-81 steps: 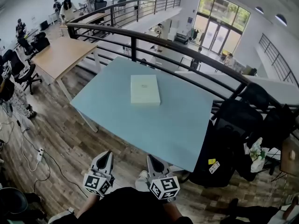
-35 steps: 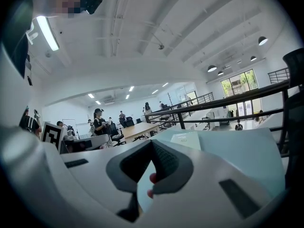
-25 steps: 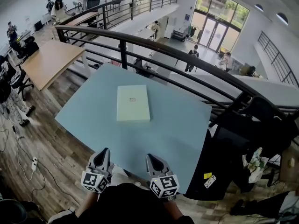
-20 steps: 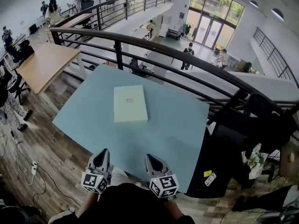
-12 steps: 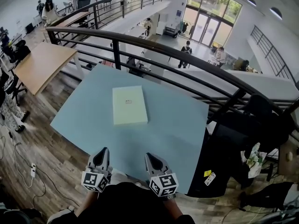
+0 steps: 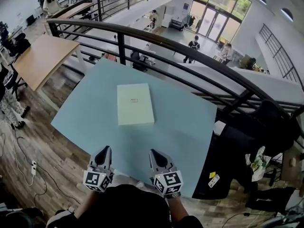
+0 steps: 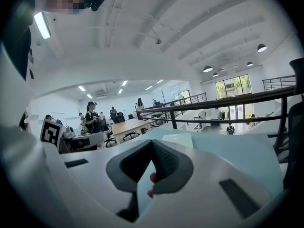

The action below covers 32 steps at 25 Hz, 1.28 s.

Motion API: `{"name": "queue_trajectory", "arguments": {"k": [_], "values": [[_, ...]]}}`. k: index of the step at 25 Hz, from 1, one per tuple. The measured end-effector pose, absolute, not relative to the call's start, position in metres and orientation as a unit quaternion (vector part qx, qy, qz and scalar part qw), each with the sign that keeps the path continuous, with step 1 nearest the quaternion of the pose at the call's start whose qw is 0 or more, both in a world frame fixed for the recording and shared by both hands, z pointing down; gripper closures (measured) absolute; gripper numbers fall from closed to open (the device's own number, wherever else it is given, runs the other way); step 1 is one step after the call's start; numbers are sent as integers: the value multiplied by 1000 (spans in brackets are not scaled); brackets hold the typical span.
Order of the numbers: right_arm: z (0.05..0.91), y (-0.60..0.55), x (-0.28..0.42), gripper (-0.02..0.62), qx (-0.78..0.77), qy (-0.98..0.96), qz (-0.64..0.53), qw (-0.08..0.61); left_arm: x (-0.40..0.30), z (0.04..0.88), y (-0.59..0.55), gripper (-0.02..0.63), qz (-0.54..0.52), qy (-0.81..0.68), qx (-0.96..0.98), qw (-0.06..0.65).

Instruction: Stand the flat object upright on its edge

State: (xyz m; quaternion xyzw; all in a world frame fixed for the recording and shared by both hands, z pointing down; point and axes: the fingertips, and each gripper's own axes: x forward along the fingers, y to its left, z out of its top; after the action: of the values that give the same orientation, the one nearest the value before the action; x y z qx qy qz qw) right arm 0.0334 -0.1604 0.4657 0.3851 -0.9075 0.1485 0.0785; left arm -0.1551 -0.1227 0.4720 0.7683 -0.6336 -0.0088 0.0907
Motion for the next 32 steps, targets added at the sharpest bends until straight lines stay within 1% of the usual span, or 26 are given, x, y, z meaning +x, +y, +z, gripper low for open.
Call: {"name": "queue_trajectory", "arguments": {"k": [15, 23, 32], "values": [[509, -220, 32, 588, 405, -893, 168, 103, -171, 517, -160, 603, 14, -633, 766, 110], [530, -253, 28, 588, 405, -894, 164, 103, -175, 537, -192, 603, 25, -636, 763, 111], [581, -294, 29, 587, 399, -890, 174, 137, -177, 583, -219, 601, 49, -639, 755, 135]]}}
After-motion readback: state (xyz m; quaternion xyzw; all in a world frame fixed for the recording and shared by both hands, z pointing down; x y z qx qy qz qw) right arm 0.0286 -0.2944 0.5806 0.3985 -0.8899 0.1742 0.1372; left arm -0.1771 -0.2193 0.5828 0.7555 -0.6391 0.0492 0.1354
